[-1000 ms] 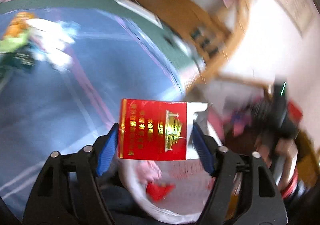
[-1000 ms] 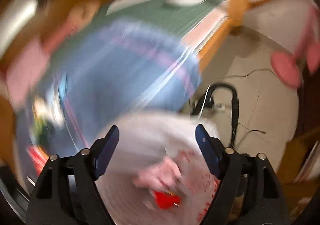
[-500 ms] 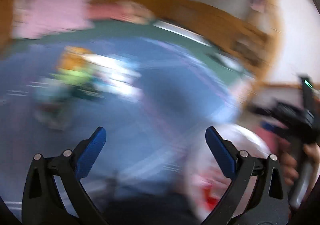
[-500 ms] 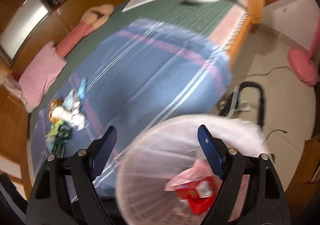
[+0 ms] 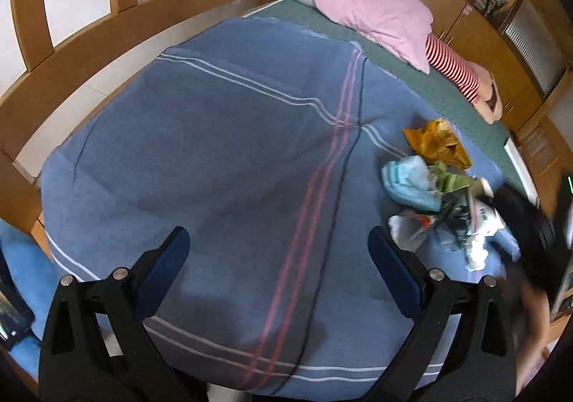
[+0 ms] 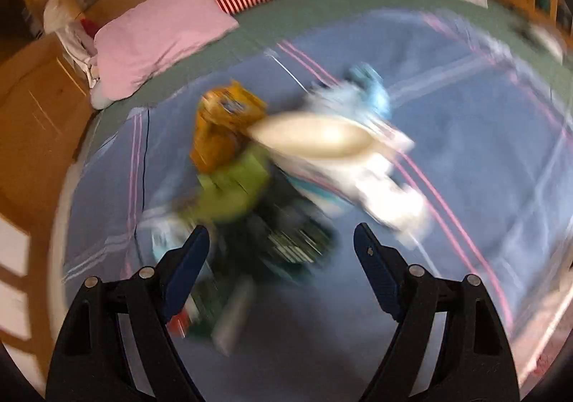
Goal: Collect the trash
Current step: 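Reach the right tool into the pile and grasp the green snack package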
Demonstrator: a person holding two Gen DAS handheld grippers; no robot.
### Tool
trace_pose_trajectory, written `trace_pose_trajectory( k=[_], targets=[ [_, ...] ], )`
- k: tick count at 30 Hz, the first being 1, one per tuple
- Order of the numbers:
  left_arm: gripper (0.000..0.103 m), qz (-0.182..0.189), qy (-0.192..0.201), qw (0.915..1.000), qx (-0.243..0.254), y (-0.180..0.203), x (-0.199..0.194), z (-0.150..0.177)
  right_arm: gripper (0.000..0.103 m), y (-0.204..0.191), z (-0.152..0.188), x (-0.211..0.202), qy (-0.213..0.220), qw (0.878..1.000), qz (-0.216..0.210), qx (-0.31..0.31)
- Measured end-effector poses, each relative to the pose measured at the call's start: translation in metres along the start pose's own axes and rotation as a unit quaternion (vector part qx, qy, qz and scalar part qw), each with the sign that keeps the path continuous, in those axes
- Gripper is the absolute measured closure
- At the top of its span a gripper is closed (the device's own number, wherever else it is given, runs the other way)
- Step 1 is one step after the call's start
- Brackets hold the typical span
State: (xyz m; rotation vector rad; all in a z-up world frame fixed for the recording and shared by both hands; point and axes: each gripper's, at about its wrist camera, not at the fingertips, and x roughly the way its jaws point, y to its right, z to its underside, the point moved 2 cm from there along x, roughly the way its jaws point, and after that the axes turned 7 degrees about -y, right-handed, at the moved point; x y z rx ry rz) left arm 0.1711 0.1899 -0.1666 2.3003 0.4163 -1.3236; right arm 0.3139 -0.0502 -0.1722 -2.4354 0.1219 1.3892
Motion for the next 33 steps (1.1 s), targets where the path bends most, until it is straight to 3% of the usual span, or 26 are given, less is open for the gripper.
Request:
trace_pose_trajectory(
  k=[5,10,13,15,18,21,28,33],
  targets=[
    [0.004,0.004,-0.014,0.9999,-0.005,-0.001,0.009,-0.001,0.022,-0.053,-0.006,0.042,0.008,0.993,0.067,-0.097],
    [0.004,0.014,-0.018,0.9997,-0.001,-0.001,0.007,-0.002,0.024,-0.058,-0.002,0.056,-0.002,0.988,0.082,-0.132],
    [0.004,0.016,-0.020,0.9997,0.005,0.004,0.006,0.000,0.042,-0.061,0.004,0.051,-0.001,0.984,0.088,-0.154],
    [0.004,0.016,-0.022,0.9996,0.007,0.005,0.007,0.001,0.060,-0.066,0.012,0.049,-0.005,0.981,0.093,-0.173],
    [0.004,0.014,-0.022,0.9996,0.006,0.004,0.006,0.002,0.076,-0.067,0.022,0.045,-0.017,0.979,0.080,-0.186],
    [0.004,0.016,-0.024,0.9996,0.000,0.003,0.009,0.000,0.083,-0.066,0.027,0.046,-0.036,0.979,0.073,-0.188],
    [0.004,0.017,-0.026,0.9995,-0.001,0.002,0.010,0.000,0.088,-0.061,0.030,0.044,-0.060,0.984,0.041,-0.164],
    [0.004,0.020,-0.030,0.9993,-0.004,0.001,0.011,0.001,0.089,-0.053,0.043,0.040,-0.108,0.984,-0.003,-0.138]
  ],
)
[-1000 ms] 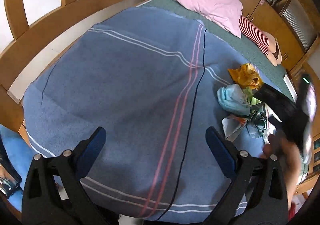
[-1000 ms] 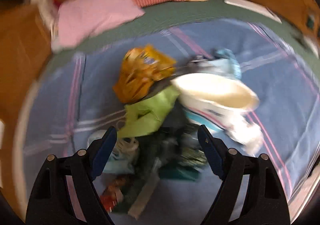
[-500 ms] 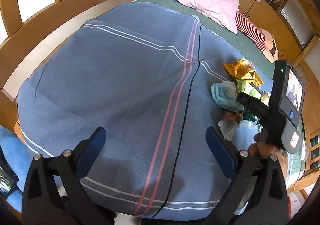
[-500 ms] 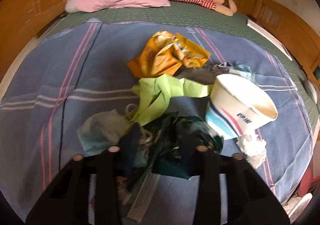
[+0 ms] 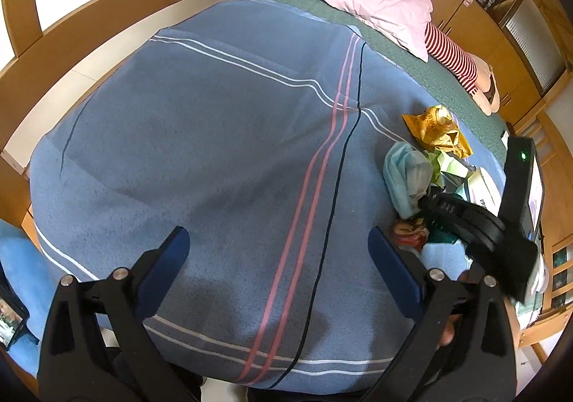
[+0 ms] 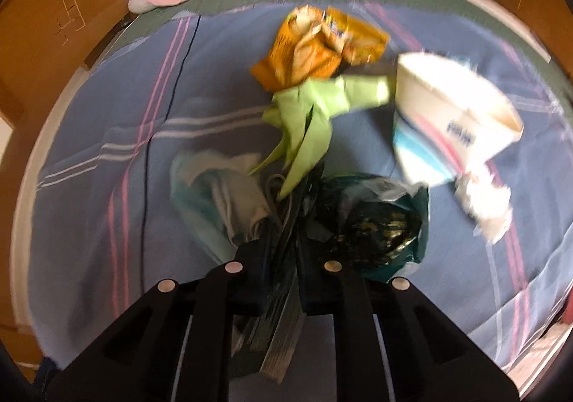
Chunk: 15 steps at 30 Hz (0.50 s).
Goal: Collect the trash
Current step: 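Reach the right tool into the pile and grasp the green snack package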
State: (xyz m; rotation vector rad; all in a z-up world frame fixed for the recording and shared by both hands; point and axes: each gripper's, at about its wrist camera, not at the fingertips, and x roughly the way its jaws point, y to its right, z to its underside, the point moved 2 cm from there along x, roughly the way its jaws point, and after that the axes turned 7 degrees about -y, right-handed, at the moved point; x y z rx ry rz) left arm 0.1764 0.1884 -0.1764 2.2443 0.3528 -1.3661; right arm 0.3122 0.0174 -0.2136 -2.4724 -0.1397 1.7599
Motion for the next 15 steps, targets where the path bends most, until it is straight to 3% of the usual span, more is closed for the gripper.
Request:
trace_pose_trajectory(
  k=[9,15],
  targets=[
    [0.004,0.000,-0.002,1.0000,-0.009,-0.002,0.000,0.001,0.089,-0.003,0.023,-0.014,-0.017,0.998,-0.059,0.005],
    [0.004,0.000,-0.006,1.0000,-0.008,-0.001,0.002,0.002,0.088,-0.002,0.035,-0.027,-0.004,0.996,-0.086,0.001]
  ],
)
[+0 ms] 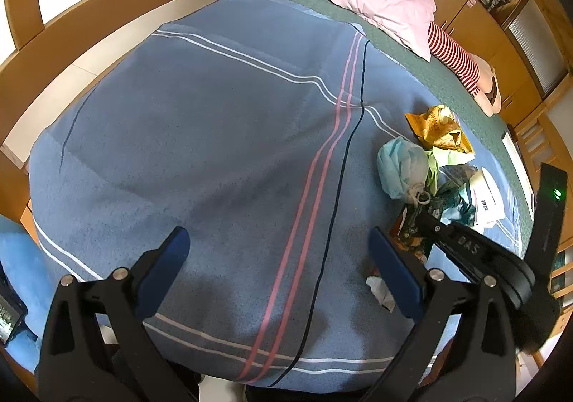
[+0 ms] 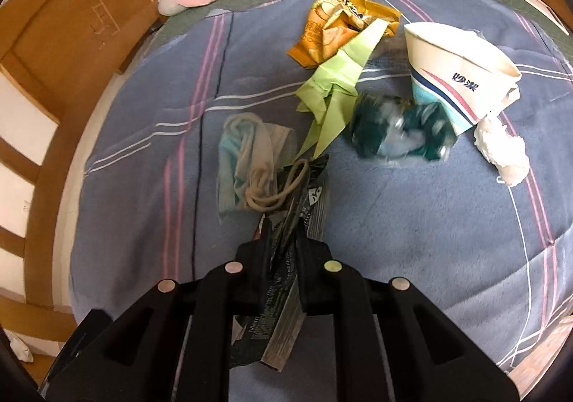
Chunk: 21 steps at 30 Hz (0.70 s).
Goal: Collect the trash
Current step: 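Reach the right tool into the pile and grasp the green snack package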
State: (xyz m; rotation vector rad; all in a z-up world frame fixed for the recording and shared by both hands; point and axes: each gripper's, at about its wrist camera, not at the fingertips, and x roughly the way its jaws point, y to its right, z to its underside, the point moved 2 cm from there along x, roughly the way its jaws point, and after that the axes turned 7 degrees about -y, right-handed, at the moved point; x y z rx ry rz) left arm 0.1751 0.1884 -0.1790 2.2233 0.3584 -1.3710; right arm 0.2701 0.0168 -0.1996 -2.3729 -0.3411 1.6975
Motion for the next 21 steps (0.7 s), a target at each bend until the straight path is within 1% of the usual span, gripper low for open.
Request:
trace_pose_trajectory(
  k=[7,10,11,12,13,14,15,17,18,21],
  targets=[
    [0.004,-0.002,0.000,1.0000,-0.001,0.000,0.000,0.000,0.088,-0.003,0.010,0.001,-0.020,0.999,-0.030,0.002],
    [0.004,-0.002,-0.001,1.0000,-0.003,-0.001,0.001,0.001,0.087,0.001,0.006,-0.002,-0.016,0.999,-0.042,0.022],
    [0.004,-0.002,-0.001,1.0000,-0.004,-0.001,0.001,0.001,0.082,0.003,0.005,-0.003,-0.013,0.999,-0.044,0.029],
    [0.004,-0.002,-0.002,1.0000,-0.004,-0.001,0.002,0.001,0.071,0.007,0.005,-0.006,-0.007,0.998,-0.046,0.037],
    [0.004,-0.002,-0.002,1.0000,-0.004,-0.001,0.002,0.001,0.065,0.009,0.005,-0.008,-0.001,0.998,-0.046,0.045],
    [0.004,-0.002,-0.003,1.0000,-0.005,-0.001,0.002,0.001,0.054,0.013,0.004,-0.011,0.006,0.997,-0.044,0.056],
    [0.004,-0.001,-0.003,1.0000,-0.005,-0.002,0.002,0.001,0.049,0.017,0.003,-0.014,0.014,0.997,-0.044,0.068],
    [0.004,0.001,-0.004,1.0000,-0.006,-0.002,0.002,0.000,0.048,0.023,0.000,-0.019,0.029,0.995,-0.047,0.084],
    [0.004,0.003,-0.005,1.0000,-0.007,-0.003,0.002,0.000,0.045,0.026,-0.002,-0.022,0.038,0.994,-0.047,0.092],
    [0.004,0.010,-0.004,0.9998,-0.019,-0.008,0.001,-0.002,0.035,0.040,-0.004,-0.038,0.082,0.987,-0.040,0.129]
  ],
)
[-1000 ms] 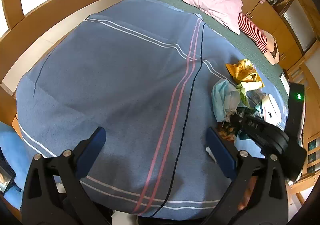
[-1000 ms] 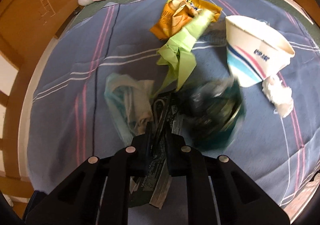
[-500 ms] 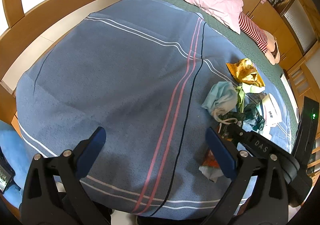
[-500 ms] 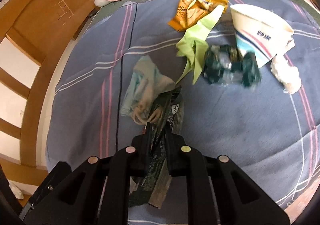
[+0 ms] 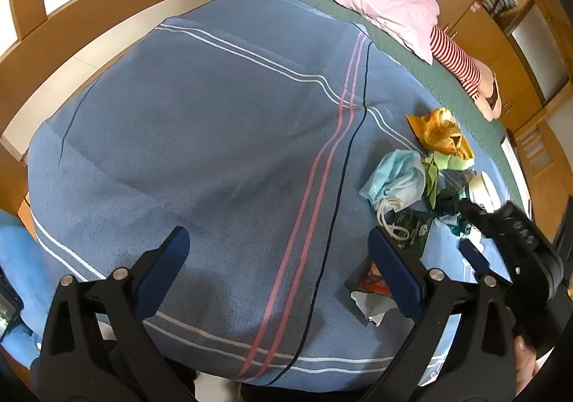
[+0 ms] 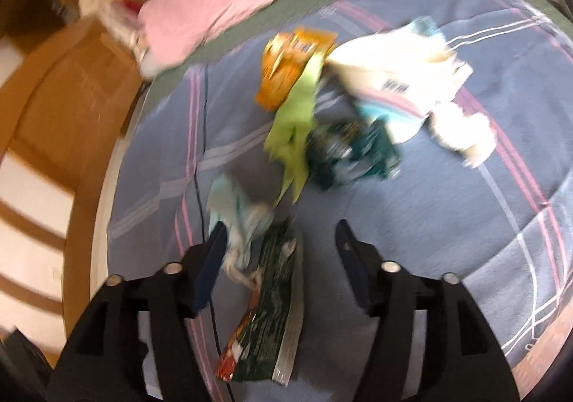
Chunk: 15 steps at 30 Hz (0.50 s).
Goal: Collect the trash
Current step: 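Reach the right tool into the pile and grasp the green snack package, then grasp the blue face mask with the right tool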
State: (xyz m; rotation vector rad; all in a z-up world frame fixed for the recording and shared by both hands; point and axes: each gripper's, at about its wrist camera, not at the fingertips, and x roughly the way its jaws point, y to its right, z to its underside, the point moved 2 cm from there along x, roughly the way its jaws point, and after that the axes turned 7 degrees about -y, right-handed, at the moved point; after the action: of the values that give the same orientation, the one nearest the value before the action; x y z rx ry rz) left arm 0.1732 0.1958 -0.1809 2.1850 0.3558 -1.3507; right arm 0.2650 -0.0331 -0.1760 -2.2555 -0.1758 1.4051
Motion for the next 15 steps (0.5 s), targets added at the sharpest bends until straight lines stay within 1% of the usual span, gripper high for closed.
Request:
trace_pose_trajectory(
  k=[3,4,6,8,11,12,15],
  targets=[
    [0.004,0.006,0.007,0.9998,-0.020,-0.007,-0.003,-0.001,0.031,0.014,-0.008,-0.011,0.034,0.999,0.002,0.030],
    [0.004,0.007,0.009,0.9996,-0.027,-0.009,-0.004,-0.001,0.031,0.018,-0.011,-0.012,0.038,0.999,0.003,0.038],
    [0.004,0.009,0.013,0.9991,-0.041,-0.013,-0.004,-0.002,0.030,0.020,-0.016,-0.007,0.032,0.999,0.008,0.041],
    [0.004,0.012,0.012,0.9986,-0.050,-0.016,-0.004,-0.002,0.030,0.017,-0.018,0.004,0.011,0.999,0.010,0.032],
    [0.004,0.012,0.008,0.9981,-0.059,-0.018,-0.002,-0.002,0.030,0.005,-0.013,0.023,-0.037,0.999,0.007,-0.003],
    [0.004,0.012,0.007,0.9980,-0.061,-0.019,-0.001,-0.002,0.030,-0.001,-0.009,0.030,-0.057,0.998,0.008,-0.017],
    [0.004,0.013,0.002,0.9977,-0.066,-0.020,0.001,-0.001,0.030,-0.010,0.001,0.040,-0.095,0.995,0.011,-0.042]
  ],
)
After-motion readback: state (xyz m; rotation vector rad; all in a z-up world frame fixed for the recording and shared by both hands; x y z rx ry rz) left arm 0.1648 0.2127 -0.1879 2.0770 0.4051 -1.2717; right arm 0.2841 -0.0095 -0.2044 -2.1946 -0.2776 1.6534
